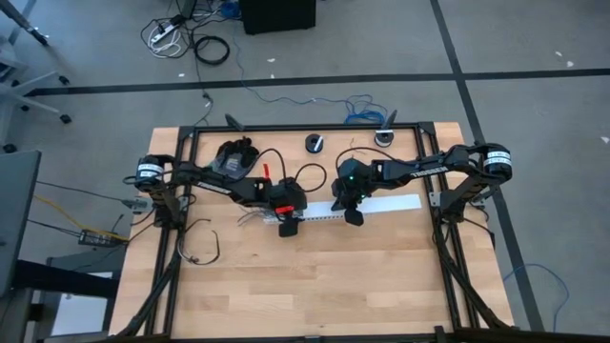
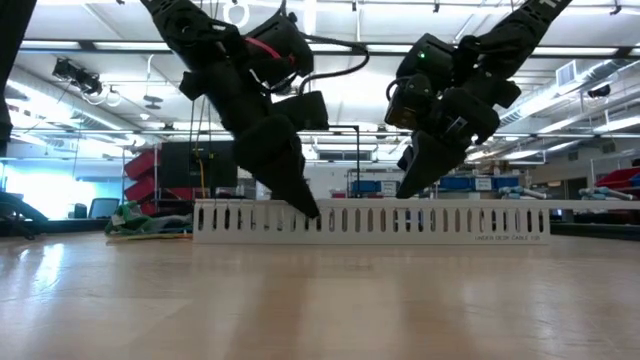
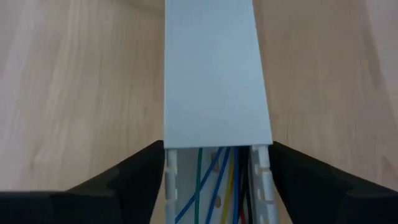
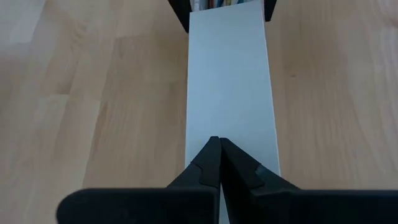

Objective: Ziptie cables
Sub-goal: Close the white cable duct

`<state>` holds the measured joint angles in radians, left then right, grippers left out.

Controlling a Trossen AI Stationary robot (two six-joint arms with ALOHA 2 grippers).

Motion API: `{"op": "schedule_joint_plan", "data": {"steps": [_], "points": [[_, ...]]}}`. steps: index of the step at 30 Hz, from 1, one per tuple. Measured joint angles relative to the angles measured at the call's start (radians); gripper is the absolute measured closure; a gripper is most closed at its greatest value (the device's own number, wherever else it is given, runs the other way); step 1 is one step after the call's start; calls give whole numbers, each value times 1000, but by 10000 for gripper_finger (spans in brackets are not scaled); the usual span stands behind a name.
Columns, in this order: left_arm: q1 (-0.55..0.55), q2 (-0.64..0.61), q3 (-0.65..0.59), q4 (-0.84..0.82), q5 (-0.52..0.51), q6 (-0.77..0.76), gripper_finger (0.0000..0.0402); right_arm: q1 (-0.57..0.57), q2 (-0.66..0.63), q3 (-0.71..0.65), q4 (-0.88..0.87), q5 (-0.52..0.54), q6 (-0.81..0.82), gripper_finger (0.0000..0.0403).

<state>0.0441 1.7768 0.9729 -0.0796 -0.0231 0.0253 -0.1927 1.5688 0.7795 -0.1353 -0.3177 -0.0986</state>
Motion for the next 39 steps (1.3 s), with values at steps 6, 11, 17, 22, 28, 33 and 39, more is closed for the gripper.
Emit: {"op": "schedule_joint_plan", "data": {"steps": [6, 11, 17, 22, 28, 33, 39], "points": [[0, 0, -1, -68, 2, 16, 88, 0, -1, 1, -23, -1, 0, 403], [2, 1, -2, -180, 1, 9, 80, 0, -1, 1, -44, -1, 0, 403], [2, 1, -3, -180, 2, 15, 84, 0, -1, 1, -48, -1, 0, 402], [2, 1, -3, -206, 7, 8, 85, 0, -1, 1, -50, -1, 0, 402], [2, -43, -7, -298, 12, -18, 85, 0, -1, 0, -51, -1, -7, 403], [2, -139, -38, -320, -12, -49, 85, 0, 0, -1, -52, -1, -8, 403], [1, -172, -82, -371, -10, -82, 85, 0, 0, -1, -52, -1, -9, 403]]}}
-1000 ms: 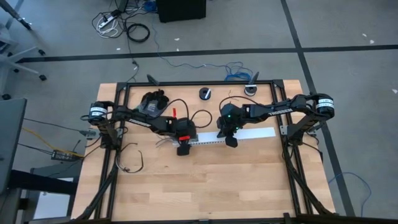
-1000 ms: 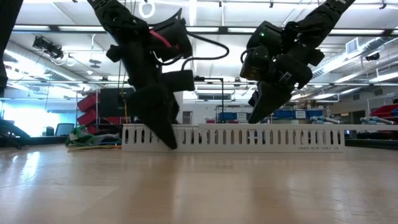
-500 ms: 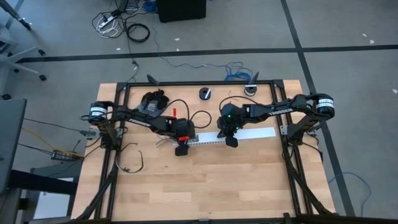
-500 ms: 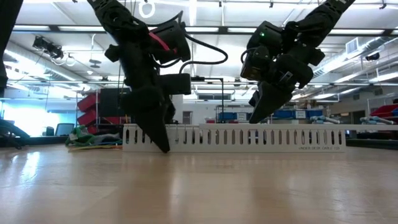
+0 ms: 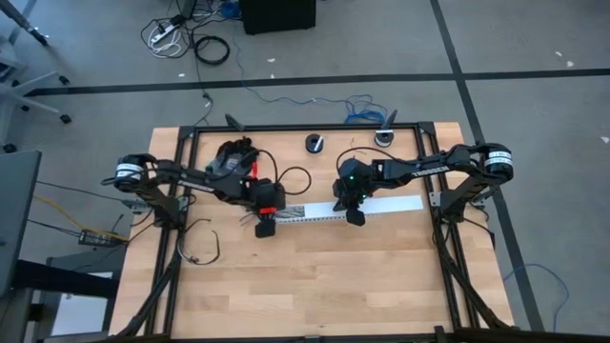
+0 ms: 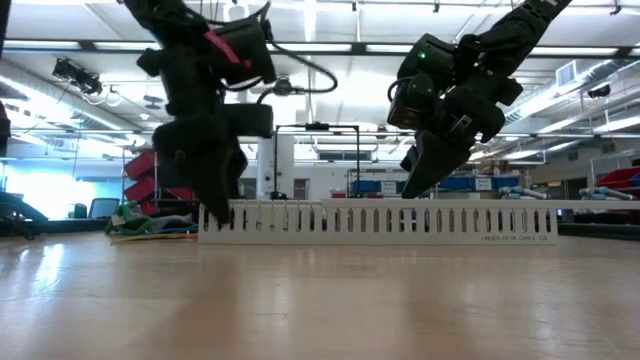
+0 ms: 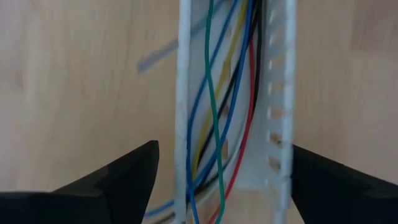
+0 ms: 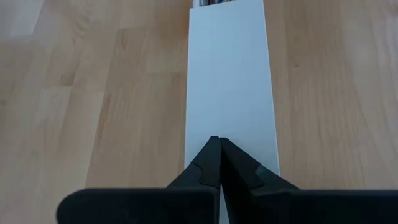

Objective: Ziptie cables
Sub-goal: Close the white cable duct

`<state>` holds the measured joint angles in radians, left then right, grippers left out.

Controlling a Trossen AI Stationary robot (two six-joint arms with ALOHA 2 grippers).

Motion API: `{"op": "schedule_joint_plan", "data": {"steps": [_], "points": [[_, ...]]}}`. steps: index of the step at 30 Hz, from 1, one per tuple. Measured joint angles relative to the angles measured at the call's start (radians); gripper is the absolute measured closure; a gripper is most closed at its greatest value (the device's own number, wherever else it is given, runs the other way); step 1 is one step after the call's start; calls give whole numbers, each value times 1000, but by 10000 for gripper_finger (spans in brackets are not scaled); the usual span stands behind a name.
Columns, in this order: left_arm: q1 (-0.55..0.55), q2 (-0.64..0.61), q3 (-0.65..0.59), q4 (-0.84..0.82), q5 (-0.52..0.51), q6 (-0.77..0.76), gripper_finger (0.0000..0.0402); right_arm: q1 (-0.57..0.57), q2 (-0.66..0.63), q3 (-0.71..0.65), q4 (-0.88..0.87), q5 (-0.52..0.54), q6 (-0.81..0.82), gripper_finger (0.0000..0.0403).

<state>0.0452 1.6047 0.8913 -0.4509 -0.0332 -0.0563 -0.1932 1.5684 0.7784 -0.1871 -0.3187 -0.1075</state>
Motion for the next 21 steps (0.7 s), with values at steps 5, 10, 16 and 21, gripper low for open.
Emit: {"op": "schedule_joint_plan", "data": {"steps": [5, 10, 16, 21], "points": [[0, 6, -29, 67, 4, -1, 85, 0, 0, 0, 8, 0, -1, 403], [0, 6, -29, 119, 5, 5, 87, 0, 0, 0, 9, 0, -1, 403], [0, 25, -29, 184, 39, 21, 94, 0, 0, 0, 13, 0, -1, 403], [0, 87, -5, 206, 68, 24, 94, 0, 0, -1, 18, 0, -1, 403]]}}
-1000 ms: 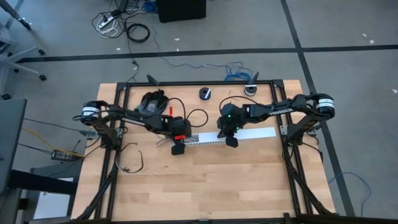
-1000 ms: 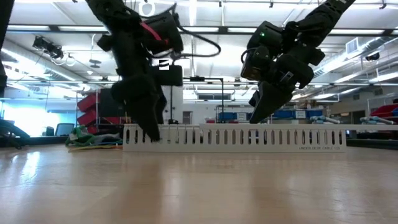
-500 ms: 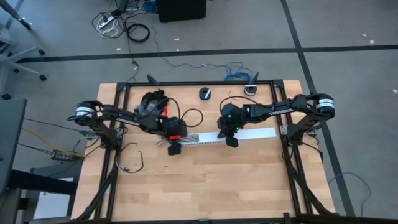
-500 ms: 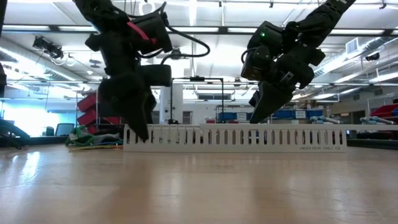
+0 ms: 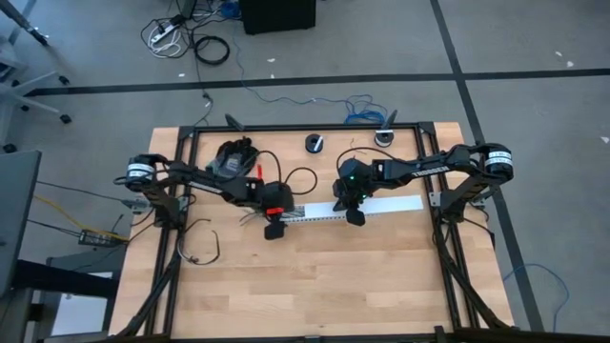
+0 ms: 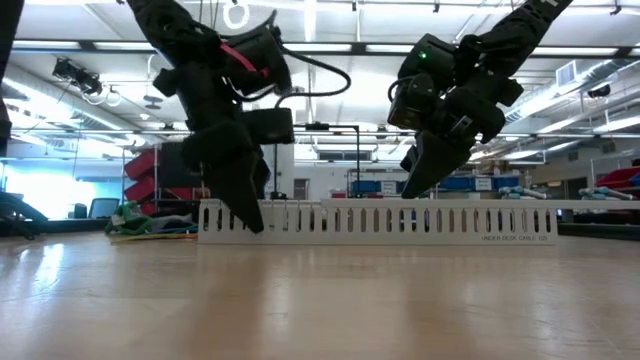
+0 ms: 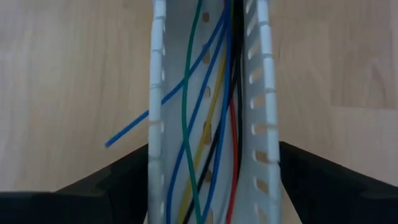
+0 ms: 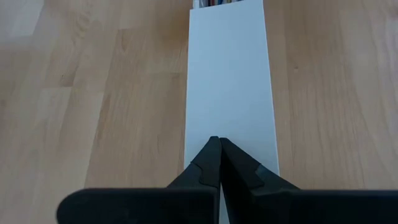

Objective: Ziptie cables
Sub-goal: Close the white cable duct

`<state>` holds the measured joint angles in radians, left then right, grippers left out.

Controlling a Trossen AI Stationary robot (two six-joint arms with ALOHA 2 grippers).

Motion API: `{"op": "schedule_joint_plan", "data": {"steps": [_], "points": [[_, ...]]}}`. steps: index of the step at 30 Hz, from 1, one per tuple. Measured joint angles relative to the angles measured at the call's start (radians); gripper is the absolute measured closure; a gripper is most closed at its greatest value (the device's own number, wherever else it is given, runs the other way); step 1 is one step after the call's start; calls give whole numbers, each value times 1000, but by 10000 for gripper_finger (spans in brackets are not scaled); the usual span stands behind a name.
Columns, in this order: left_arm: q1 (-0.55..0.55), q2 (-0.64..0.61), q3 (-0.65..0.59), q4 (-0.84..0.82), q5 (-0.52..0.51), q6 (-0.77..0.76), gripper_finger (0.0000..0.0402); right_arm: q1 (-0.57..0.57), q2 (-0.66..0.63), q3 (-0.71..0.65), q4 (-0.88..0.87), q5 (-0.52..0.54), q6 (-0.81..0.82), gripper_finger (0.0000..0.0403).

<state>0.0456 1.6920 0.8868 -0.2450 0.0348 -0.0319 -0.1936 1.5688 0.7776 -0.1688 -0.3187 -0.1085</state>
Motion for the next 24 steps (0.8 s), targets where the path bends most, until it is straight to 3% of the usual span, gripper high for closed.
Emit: {"op": "schedule_joint_plan", "data": {"steps": [10, 24], "points": [[0, 37, 29, 68, 4, 29, 96, 0, 0, 0, 9, -10, -1, 403], [0, 40, 30, 134, 4, 32, 129, 0, 1, 0, 14, -16, -4, 403]]}}
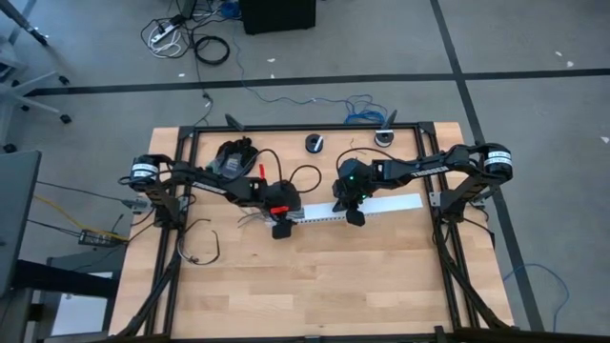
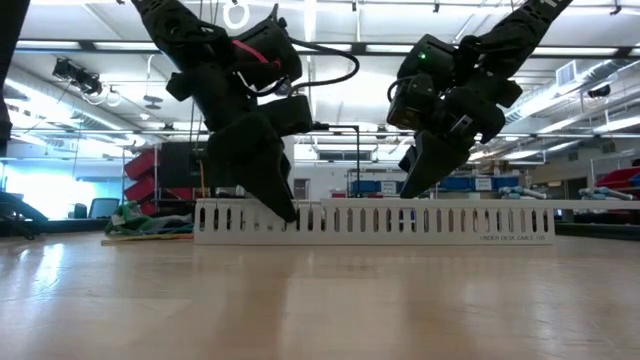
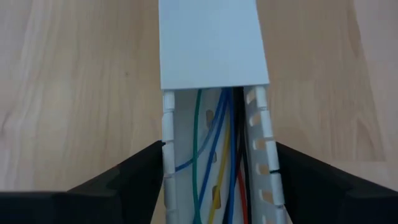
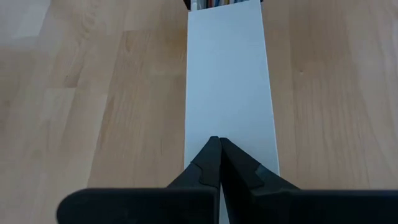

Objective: Ziptie cables
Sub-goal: Close the white cable duct

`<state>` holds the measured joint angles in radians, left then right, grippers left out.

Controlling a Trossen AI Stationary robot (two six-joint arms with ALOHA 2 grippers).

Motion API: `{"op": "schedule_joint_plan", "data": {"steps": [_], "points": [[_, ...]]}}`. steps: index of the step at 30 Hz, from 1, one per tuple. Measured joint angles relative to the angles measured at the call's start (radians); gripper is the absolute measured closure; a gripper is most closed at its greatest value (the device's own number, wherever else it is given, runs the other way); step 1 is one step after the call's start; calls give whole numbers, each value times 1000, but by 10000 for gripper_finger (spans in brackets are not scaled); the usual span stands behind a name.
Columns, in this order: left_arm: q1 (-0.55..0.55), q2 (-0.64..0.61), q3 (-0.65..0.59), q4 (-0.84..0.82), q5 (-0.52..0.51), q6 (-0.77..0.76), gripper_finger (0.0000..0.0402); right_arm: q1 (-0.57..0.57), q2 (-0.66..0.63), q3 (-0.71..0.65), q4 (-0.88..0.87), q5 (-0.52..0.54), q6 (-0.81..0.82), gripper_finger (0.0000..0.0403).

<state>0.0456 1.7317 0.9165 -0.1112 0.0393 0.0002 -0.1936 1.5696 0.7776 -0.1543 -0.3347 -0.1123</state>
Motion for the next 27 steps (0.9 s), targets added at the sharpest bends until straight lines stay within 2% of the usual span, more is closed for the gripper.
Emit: {"op": "schedule_joint_plan", "data": {"steps": [17, 27], "points": [[0, 3, 0, 16, -19, -1, 130, 0, 0, 0, 15, 1, -2, 402], [-1, 3, 0, 14, -27, -4, 171, 0, 1, 0, 24, 1, -3, 402]]}}
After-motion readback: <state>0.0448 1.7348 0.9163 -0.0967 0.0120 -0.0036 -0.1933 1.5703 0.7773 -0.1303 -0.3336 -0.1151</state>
